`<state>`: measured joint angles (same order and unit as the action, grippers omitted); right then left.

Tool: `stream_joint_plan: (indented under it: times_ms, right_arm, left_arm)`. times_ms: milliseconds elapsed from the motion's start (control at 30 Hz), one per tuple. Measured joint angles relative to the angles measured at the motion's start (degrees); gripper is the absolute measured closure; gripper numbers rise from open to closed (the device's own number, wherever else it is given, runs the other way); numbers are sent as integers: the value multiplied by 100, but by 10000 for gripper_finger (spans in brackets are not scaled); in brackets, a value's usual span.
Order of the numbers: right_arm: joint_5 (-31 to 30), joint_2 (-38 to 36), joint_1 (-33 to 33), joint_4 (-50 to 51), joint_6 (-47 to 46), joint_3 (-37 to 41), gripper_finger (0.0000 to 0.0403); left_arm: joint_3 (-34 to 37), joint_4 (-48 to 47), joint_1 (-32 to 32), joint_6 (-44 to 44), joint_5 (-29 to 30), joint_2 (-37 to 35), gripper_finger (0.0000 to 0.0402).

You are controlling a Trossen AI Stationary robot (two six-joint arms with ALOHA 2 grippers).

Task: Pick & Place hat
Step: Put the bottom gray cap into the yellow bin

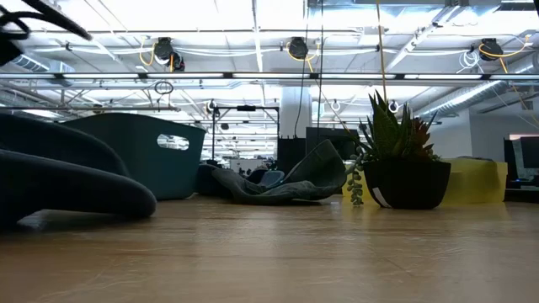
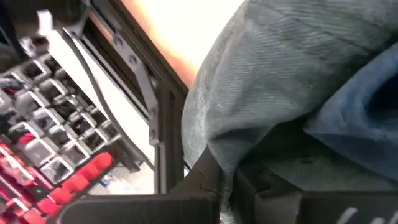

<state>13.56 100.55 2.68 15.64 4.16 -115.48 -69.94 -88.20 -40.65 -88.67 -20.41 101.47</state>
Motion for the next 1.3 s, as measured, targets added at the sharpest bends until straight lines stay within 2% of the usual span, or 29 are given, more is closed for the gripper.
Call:
stream_joint_plan:
  times_ms: [233, 433, 700, 833, 1033, 1300]
  right_arm:
    - [0, -2, 2, 45, -2, 2, 156]
    - [0, -2, 0, 130, -77, 2, 156]
    - [2, -4, 0, 134, -374, 1, 156]
    - [1, -4, -43, 78, -566, 0, 156]
    - [17, -163, -52, -57, -1387, 2, 156]
    - [22, -487, -92, -85, -1373, 4, 156]
  left_arm:
    - [-99, -214, 539, 307, 408, -514, 396]
    - [-99, -225, 916, 71, 733, -1150, 396]
    - [-99, -179, 1354, -301, 1454, -1955, 396]
    - [-99, -190, 1545, -316, 1777, -2204, 396]
    - [-99, -186, 1876, -267, 2192, -2498, 396]
    - [-99, -176, 2246, -186, 2499, -2954, 396]
